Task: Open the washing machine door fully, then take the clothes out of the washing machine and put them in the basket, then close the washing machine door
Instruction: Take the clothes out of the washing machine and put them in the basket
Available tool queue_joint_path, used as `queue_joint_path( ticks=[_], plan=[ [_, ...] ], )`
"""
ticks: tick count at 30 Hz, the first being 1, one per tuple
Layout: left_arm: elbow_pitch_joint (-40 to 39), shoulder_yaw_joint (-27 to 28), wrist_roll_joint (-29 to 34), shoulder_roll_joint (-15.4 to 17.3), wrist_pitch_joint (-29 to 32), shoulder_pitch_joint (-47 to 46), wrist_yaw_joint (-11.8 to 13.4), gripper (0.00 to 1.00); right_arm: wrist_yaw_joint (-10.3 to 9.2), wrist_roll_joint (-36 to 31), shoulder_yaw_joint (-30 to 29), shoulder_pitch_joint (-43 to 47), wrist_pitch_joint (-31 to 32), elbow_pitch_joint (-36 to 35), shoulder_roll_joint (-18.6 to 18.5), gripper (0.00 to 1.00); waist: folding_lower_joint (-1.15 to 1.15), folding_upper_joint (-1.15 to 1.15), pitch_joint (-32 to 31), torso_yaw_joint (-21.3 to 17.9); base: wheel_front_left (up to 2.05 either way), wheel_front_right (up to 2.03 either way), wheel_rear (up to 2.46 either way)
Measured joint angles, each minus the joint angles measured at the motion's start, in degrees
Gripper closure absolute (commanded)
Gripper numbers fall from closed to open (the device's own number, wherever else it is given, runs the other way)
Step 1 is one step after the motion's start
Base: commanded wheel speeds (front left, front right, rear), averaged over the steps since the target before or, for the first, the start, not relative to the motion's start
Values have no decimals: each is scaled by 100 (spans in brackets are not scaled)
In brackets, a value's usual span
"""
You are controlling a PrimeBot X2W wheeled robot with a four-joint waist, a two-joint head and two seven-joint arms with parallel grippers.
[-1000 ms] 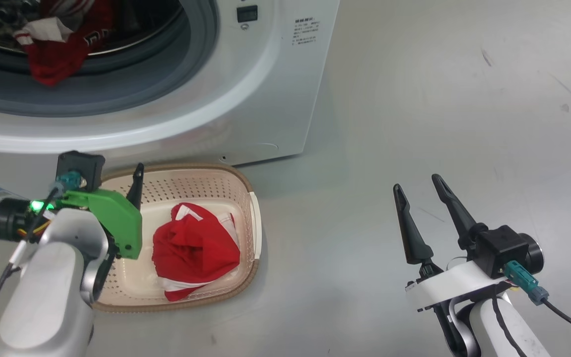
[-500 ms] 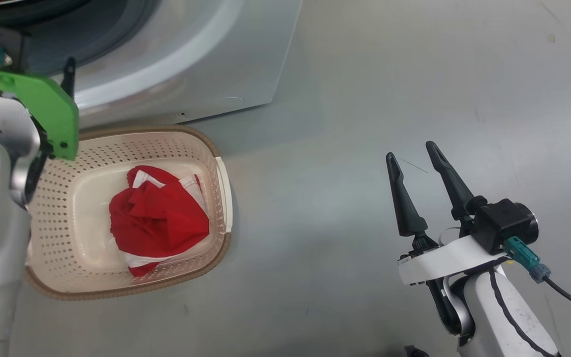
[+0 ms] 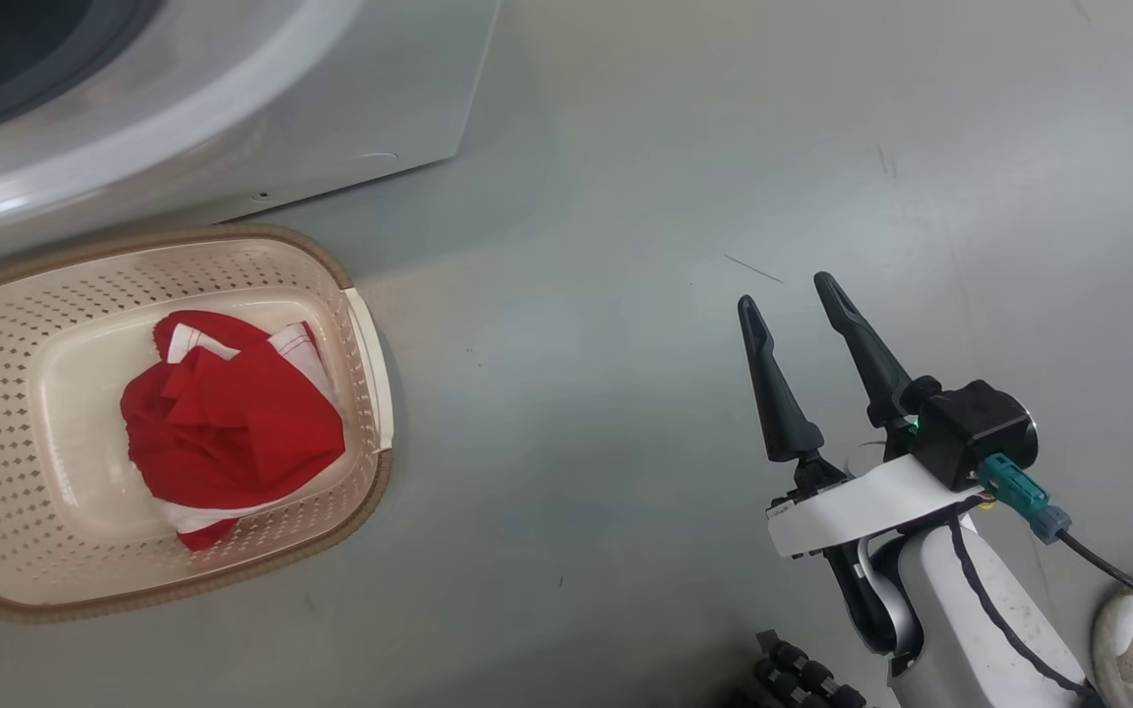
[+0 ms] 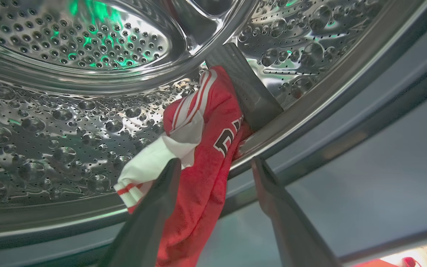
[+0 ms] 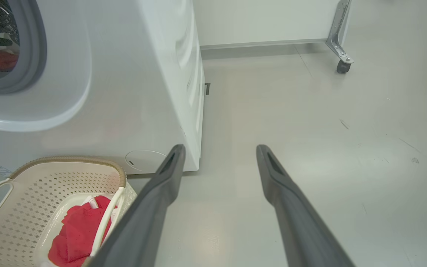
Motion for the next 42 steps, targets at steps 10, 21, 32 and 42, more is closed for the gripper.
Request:
queue_joint_path(
  ticks=[10,21,32,42],
  plan=[
    [467,-115,387,214,166,-215,166,0,-8,70,26,-141,-34,131,12,0,0,0,293,-214,0,0,0],
    [732,-159,620,256,141,-450,467,100,-14,176,71,-267,-49,142,19,0,0,0,386,-233,0,0,0],
    [775,-126,486,-149,-144,-603,573,100,-102,201,-75,-366,-51,14,21,0,0,0,437,-92,0,0,0],
    [727,31,149,-664,-861,-603,702,100,-113,86,-215,-377,-51,12,22,0,-1,0,392,216,0,0,0]
  ],
)
